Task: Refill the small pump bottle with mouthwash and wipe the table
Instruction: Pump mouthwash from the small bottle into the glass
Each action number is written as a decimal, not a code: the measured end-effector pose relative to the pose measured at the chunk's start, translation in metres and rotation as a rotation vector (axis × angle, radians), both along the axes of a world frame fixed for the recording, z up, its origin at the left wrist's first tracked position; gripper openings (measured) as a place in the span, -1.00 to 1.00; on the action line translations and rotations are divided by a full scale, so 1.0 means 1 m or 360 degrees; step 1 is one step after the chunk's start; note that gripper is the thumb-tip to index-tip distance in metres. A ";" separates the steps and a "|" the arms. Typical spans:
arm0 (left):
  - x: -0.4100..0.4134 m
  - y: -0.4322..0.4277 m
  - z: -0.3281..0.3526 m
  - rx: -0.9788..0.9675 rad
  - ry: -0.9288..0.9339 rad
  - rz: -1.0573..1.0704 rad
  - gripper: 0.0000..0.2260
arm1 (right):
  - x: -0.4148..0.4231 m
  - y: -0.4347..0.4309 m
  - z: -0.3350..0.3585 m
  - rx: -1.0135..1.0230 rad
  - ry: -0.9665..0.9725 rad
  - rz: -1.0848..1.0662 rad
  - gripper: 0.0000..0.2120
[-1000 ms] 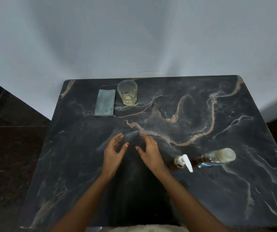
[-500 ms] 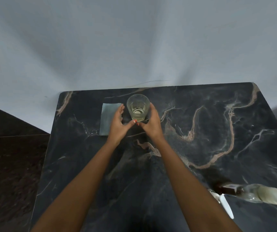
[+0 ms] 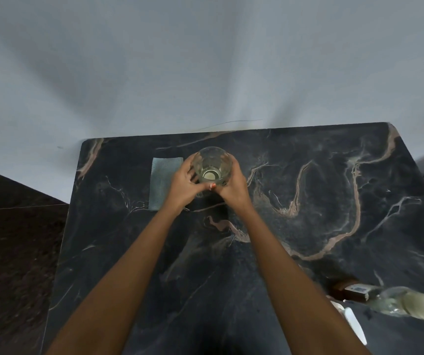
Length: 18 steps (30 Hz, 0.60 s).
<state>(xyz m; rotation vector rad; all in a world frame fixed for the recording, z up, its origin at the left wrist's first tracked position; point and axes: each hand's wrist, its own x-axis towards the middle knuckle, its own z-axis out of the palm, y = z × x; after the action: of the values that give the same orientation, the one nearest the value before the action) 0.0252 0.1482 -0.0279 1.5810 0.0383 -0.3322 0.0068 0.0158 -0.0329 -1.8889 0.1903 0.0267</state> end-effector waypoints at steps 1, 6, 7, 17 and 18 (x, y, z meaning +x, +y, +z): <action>-0.004 0.000 0.001 -0.0004 -0.0002 -0.0007 -0.29 | -0.004 0.000 0.002 0.0009 -0.0009 -0.0009 -0.26; -0.037 0.000 0.006 0.0011 -0.0014 -0.0017 -0.29 | -0.041 0.000 0.009 0.0086 0.0027 -0.0068 -0.29; -0.047 0.000 0.007 -0.0001 -0.0013 -0.0016 -0.30 | -0.050 -0.001 0.011 0.0078 0.0036 -0.0064 -0.29; -0.164 -0.004 0.018 -0.0089 0.0007 0.0089 -0.31 | -0.161 -0.008 0.033 0.0086 -0.0009 0.0076 -0.37; -0.174 -0.006 0.018 -0.0110 0.0018 0.0093 -0.30 | -0.172 -0.010 0.035 0.0093 -0.0002 0.0081 -0.38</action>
<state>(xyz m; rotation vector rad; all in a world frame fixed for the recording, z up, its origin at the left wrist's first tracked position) -0.1491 0.1425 -0.0095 1.5063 0.0809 -0.2940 -0.1651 0.0058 0.0024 -1.8351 0.1393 0.0647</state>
